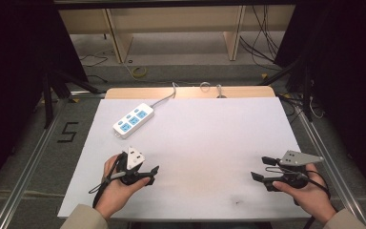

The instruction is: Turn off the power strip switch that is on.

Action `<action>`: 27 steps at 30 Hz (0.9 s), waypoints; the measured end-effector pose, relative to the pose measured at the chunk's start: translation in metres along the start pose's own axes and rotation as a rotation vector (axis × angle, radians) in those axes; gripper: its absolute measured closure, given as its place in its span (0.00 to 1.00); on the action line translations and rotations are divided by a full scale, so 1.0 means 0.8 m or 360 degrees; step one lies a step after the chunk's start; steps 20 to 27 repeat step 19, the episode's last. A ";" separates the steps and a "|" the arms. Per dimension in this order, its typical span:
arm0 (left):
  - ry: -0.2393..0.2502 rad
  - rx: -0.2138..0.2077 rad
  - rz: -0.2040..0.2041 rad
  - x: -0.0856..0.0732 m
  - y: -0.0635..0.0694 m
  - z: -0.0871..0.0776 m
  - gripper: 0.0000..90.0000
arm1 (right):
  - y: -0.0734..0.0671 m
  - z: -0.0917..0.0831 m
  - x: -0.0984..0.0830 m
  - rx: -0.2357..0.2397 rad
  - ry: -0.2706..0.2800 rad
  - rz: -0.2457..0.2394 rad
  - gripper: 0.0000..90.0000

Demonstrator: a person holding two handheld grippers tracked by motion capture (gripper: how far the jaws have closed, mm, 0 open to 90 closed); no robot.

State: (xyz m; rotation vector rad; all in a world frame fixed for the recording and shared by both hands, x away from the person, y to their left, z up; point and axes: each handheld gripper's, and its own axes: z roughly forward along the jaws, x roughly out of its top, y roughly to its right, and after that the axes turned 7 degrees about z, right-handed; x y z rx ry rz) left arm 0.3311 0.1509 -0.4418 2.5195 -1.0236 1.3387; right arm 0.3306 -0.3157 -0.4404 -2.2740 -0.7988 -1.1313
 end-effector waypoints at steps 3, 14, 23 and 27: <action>-0.0024 0.0028 0.0031 -0.006 0.002 -0.001 0.27 | 0.000 0.000 -0.001 0.0003 -0.0009 -0.0006 0.30; -0.0056 0.0022 0.0050 -0.011 0.006 0.006 0.27 | 0.001 0.000 -0.002 0.0013 -0.0007 -0.0009 0.30; -0.0052 0.0022 0.0030 -0.011 0.006 0.007 0.27 | 0.002 0.001 -0.002 0.0014 -0.0017 -0.0001 0.30; -0.0052 0.0022 0.0030 -0.011 0.006 0.007 0.27 | 0.002 0.001 -0.002 0.0014 -0.0017 -0.0001 0.30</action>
